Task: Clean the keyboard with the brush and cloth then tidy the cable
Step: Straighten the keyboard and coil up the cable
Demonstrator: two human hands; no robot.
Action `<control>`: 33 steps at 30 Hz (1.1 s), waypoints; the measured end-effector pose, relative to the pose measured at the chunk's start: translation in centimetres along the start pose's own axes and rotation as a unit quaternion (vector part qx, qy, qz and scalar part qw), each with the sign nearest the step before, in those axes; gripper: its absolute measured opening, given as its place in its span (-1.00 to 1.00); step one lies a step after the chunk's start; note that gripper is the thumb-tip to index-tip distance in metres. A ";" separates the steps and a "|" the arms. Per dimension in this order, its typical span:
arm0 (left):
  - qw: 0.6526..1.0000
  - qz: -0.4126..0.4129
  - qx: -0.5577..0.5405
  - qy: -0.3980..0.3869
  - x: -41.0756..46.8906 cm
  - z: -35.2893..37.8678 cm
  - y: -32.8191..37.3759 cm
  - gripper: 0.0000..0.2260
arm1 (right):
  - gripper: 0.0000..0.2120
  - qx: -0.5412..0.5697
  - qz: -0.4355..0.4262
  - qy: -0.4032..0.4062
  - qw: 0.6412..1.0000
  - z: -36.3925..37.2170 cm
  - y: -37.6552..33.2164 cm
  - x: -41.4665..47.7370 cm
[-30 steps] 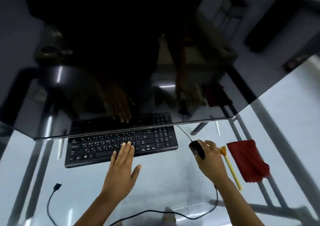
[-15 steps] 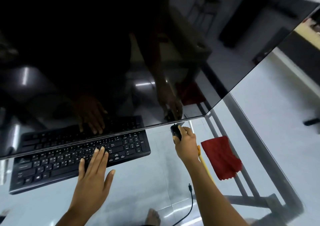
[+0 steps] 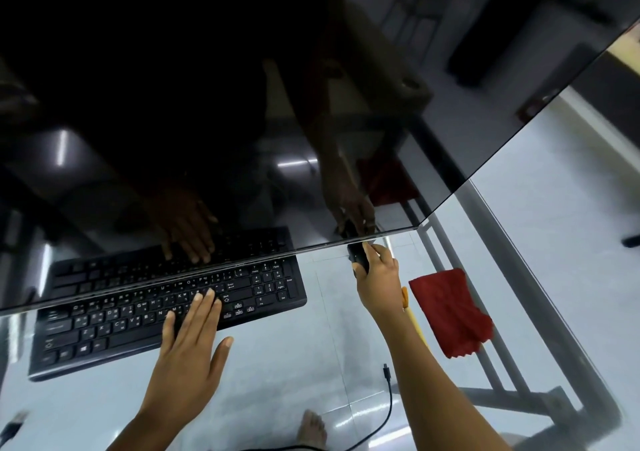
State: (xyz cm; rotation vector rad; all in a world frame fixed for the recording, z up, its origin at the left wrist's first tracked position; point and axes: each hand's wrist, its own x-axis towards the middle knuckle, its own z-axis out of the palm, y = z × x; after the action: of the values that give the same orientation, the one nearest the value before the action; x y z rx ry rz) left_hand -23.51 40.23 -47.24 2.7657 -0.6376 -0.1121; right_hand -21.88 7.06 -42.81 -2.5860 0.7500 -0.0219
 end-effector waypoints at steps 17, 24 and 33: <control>0.999 -0.018 -0.031 0.036 -1.3 -2.0 -1.3 -0.42 | -0.57 -0.020 -0.002 0.044 0.999 -0.2 0.1 -1.9; 0.979 -0.150 -0.065 0.120 -4.7 -4.9 -7.2 -0.48 | -0.67 0.036 -0.198 0.037 0.979 5.6 -5.9 -9.4; 0.953 -0.287 -0.065 0.072 -14.9 -7.4 -14.6 -0.75 | -0.61 0.020 -0.384 -0.134 0.913 9.1 -22.3 -17.6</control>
State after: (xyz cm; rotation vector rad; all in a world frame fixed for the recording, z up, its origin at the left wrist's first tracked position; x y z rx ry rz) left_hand -29.78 61.32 -44.56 2.7085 0.2181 -0.0706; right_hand -24.36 36.63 -39.78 -2.5960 -0.3840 0.0750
